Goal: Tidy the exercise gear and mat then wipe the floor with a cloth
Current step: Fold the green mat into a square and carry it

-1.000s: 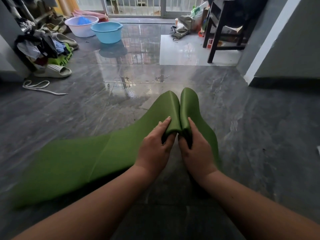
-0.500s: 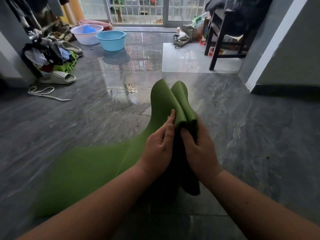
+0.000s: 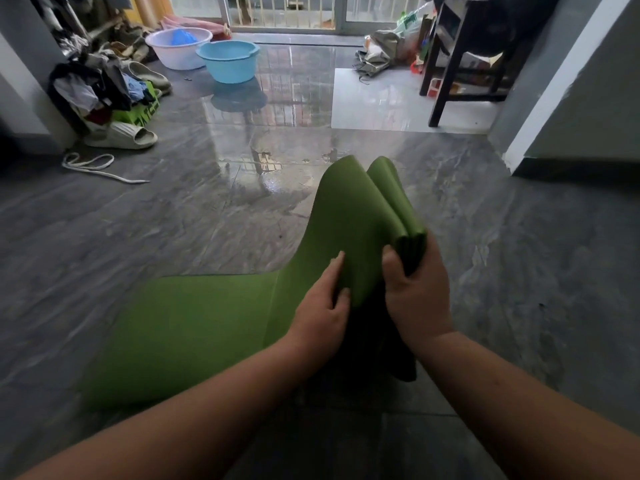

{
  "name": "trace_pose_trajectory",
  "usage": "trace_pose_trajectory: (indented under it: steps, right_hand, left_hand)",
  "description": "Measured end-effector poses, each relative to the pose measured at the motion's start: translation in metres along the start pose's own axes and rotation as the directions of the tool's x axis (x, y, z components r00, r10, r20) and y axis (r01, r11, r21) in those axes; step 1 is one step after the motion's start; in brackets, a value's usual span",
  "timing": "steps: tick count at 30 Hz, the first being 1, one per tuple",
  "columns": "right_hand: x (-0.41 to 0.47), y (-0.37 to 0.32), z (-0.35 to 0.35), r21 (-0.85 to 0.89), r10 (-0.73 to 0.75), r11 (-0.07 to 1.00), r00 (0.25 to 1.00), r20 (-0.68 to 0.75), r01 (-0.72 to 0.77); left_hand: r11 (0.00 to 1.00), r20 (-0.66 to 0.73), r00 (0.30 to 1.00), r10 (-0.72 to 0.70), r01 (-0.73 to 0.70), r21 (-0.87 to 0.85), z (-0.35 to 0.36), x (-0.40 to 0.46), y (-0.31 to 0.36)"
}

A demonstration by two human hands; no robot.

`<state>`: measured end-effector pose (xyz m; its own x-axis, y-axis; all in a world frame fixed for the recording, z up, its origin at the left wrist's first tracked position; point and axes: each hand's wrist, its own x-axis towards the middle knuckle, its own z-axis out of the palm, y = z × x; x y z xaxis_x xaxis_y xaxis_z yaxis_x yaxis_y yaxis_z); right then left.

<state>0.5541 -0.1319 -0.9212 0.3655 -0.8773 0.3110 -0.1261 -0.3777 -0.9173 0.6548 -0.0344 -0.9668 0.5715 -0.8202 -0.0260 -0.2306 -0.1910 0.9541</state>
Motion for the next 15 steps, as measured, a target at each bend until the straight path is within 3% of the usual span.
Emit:
trace_pose_trajectory:
  steps: [3,8,12,15]
  right_hand:
    - [0.005,0.001,-0.01,-0.011,-0.038,0.999,0.997,-0.072,0.037]
    - [0.001,0.014,-0.013,-0.02,-0.054,0.998,0.996,-0.073,0.052]
    - [-0.009,0.016,-0.005,-0.019,-0.051,0.999,0.998,-0.048,0.051]
    - [-0.012,0.016,0.0,-0.007,-0.045,0.999,0.998,-0.035,0.045]
  left_hand:
    - [0.964,-0.12,0.989,-0.089,0.116,0.241,0.004,-0.018,-0.023]
    - [0.95,-0.172,0.958,-0.229,0.258,0.173,-0.002,-0.055,-0.07]
    - [0.893,-0.141,0.883,-0.448,0.431,-0.131,-0.017,-0.054,-0.107]
    - [0.719,-0.097,0.791,-0.604,0.489,-0.494,-0.024,-0.05,-0.119]
